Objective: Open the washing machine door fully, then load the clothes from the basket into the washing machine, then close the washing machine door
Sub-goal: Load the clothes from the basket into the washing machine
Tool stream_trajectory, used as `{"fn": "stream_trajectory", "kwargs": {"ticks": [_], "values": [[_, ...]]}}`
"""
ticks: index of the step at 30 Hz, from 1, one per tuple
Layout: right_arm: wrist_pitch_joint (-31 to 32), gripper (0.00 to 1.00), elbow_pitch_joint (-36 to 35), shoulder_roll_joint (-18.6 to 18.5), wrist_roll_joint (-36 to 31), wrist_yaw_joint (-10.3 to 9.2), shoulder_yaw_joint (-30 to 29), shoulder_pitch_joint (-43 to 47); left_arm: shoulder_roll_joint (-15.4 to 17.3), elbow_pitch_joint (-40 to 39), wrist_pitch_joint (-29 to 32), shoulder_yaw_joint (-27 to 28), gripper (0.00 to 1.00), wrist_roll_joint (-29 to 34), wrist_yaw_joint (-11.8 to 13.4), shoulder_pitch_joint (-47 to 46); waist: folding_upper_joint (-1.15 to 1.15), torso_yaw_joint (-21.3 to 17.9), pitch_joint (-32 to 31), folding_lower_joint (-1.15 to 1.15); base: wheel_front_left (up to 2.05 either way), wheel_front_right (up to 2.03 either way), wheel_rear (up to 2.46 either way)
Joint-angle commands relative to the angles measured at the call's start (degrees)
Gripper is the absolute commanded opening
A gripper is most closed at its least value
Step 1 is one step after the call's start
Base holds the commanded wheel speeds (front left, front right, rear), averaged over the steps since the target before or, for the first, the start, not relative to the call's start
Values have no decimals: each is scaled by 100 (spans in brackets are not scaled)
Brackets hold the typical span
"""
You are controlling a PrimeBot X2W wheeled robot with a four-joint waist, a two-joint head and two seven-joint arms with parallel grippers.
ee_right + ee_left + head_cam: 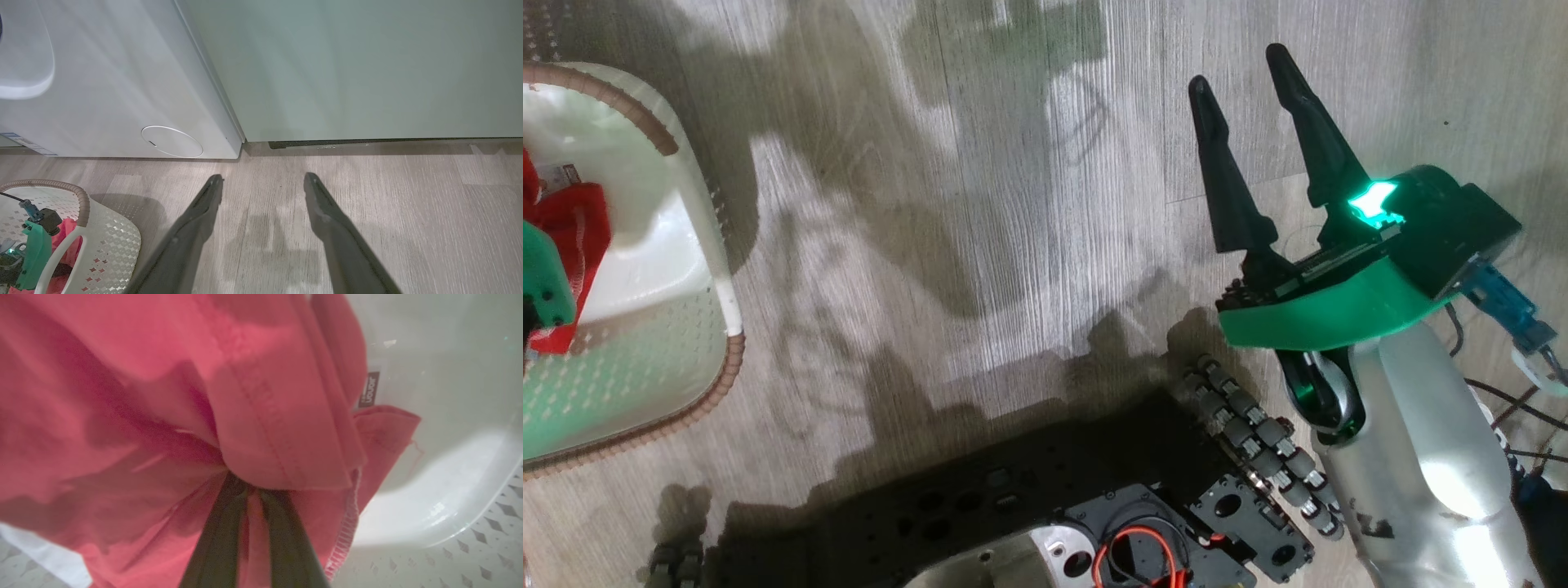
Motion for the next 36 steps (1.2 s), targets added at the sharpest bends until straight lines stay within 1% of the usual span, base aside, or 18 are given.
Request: {"fn": "stream_trajectory", "kwargs": {"ticks": [1,8,13,23,26,27,31,36], "values": [[-37,100,-142,37,-47,0,116,189,170,22,-52,123,0,-31,-5,240,-1,-7,-9,0,0,0,0],[-37,100,-121,37,-13,0,183,46,206,22,-180,92,0,-74,-10,318,-1,-47,-99,0,0,0,0],[-37,100,-31,37,-84,0,102,6,81,22,-332,39,0,-110,-63,502,-1,36,-459,0,0,0,0],[-37,100,210,37,-291,0,-68,136,-349,22,-848,-106,0,-165,-165,1044,-1,381,-1566,0,0,0,0],[-37,100,307,37,-339,0,-99,223,-451,22,-1020,-127,0,-202,-200,1236,-1,487,-1964,0,0,0,0],[-37,100,369,37,-364,0,-114,276,-508,22,-1183,-131,0,-235,-226,1345,-1,555,-2215,0,0,0,0],[-37,100,485,37,-398,0,-99,395,-596,22,-1565,-105,0,-321,-258,1599,-1,675,-2713,0,0,0,0],[-37,100,617,37,-423,0,-132,570,-661,-36,-1919,-223,0,-244,-252,1783,-1,846,-3286,0,0,0,0]]}}
